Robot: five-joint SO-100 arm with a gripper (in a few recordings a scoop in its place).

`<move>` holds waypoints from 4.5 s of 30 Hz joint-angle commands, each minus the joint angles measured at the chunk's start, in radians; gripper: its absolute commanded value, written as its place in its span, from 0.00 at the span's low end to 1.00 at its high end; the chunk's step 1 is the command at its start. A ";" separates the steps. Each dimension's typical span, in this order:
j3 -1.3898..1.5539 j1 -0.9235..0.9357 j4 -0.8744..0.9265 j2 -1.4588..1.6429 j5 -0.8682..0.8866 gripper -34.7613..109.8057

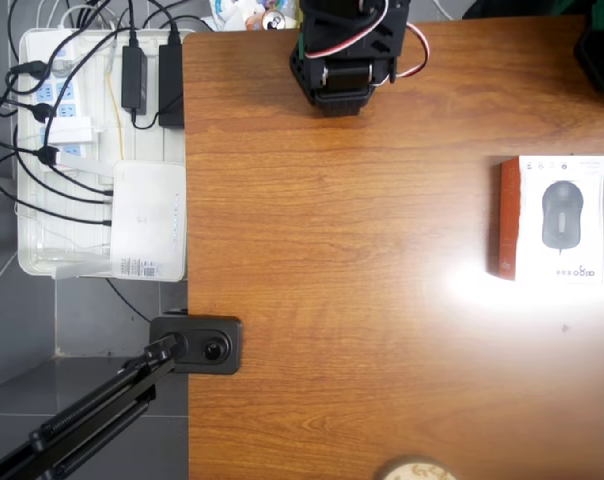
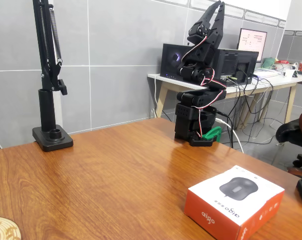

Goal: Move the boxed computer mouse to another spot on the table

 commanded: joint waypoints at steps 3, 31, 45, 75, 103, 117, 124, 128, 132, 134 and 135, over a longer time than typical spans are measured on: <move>0.002 0.008 -0.003 -0.009 0.003 0.24; -0.011 0.018 0.204 -0.009 -0.075 0.24; -1.727 -0.683 1.839 -1.157 0.370 0.25; -1.364 -0.943 2.612 -1.589 0.305 0.96; -1.519 -1.035 2.500 -1.864 0.275 0.89; -1.468 -1.011 2.586 -1.944 0.302 0.60; -1.592 -0.950 2.763 -1.944 0.505 0.24; -1.750 -0.842 2.816 -1.873 0.580 0.24; -1.740 -0.655 2.893 -1.715 0.597 0.24; -1.678 -0.529 2.904 -1.614 0.603 0.24; -1.628 -0.457 2.904 -1.555 0.607 0.24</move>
